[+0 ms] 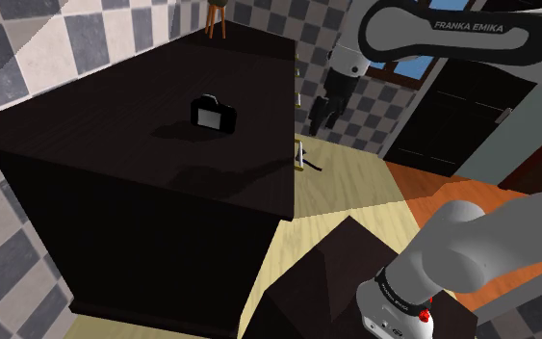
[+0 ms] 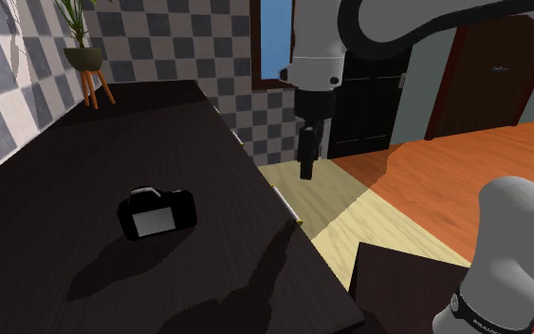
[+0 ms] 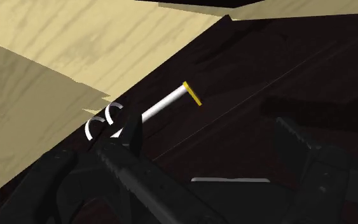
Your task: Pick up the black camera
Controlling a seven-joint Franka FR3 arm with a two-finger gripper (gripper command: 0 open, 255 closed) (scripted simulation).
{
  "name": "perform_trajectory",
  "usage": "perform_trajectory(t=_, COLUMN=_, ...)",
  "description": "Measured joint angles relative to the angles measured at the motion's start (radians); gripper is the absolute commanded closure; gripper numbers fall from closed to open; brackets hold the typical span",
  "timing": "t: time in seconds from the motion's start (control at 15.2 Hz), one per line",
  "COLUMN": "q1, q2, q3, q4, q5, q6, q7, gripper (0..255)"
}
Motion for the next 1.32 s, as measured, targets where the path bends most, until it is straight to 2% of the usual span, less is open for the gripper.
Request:
perform_trajectory(t=0.59, q1=0.07, q2=0.292, q3=0.019, q4=0.247, q5=0.045, q6=0.085, q7=-0.127, gripper=0)
perform_trajectory(t=1.19, q1=0.13, q2=0.561, q3=0.069, q4=0.554, q5=0.077, q6=0.089, q7=-0.226, gripper=0)
perform_trajectory(t=1.32, q1=0.138, q2=0.629, q3=0.078, q4=0.65, q5=0.079, q6=0.067, q7=-0.247, gripper=0)
